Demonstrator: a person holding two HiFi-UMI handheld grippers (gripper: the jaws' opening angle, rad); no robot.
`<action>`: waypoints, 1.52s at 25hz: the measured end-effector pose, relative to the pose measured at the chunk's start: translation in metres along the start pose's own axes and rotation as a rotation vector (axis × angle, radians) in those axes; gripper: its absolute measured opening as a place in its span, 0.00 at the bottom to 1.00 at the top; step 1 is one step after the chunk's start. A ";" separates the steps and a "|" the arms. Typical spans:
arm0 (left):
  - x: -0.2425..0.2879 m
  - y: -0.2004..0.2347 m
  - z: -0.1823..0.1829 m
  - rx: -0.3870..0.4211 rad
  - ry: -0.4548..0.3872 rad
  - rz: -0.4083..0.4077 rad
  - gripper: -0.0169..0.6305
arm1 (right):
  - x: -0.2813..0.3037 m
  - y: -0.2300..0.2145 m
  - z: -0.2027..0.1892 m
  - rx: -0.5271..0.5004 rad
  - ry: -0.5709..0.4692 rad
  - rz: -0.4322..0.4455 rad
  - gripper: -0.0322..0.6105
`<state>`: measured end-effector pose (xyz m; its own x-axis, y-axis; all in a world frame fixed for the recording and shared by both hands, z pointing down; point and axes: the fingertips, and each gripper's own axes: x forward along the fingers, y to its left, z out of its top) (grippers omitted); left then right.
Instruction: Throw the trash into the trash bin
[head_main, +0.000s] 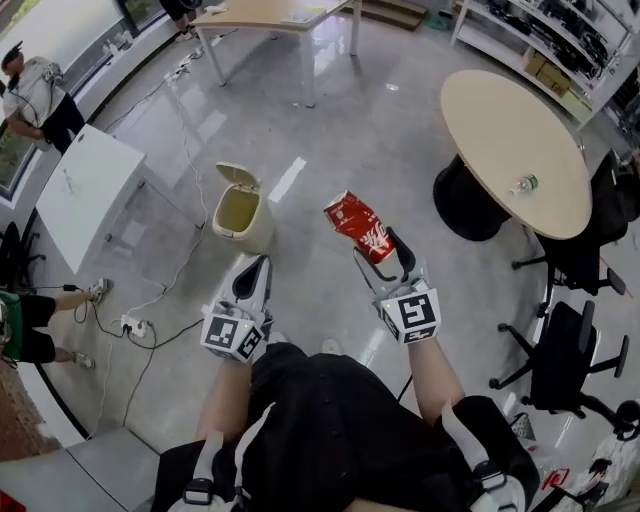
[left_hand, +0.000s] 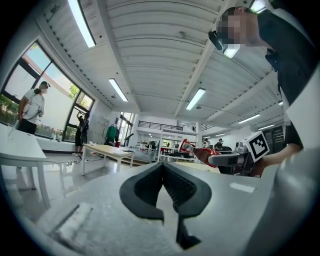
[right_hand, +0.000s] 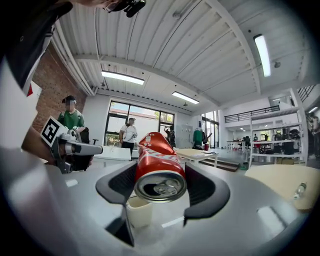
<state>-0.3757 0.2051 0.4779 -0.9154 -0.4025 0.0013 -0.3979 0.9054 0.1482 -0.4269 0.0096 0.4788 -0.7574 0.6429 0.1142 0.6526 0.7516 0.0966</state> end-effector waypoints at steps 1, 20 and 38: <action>-0.007 0.011 -0.001 -0.007 0.003 0.029 0.03 | 0.011 0.007 0.003 -0.002 -0.004 0.023 0.51; -0.037 0.250 0.059 0.005 -0.122 0.260 0.03 | 0.247 0.155 0.080 -0.057 -0.078 0.295 0.51; -0.082 0.394 0.030 -0.055 -0.064 0.404 0.03 | 0.385 0.250 0.038 -0.045 0.063 0.430 0.51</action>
<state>-0.4593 0.5987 0.5063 -0.9999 -0.0051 0.0092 -0.0032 0.9795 0.2014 -0.5562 0.4510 0.5095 -0.4143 0.8849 0.2129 0.9098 0.4092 0.0696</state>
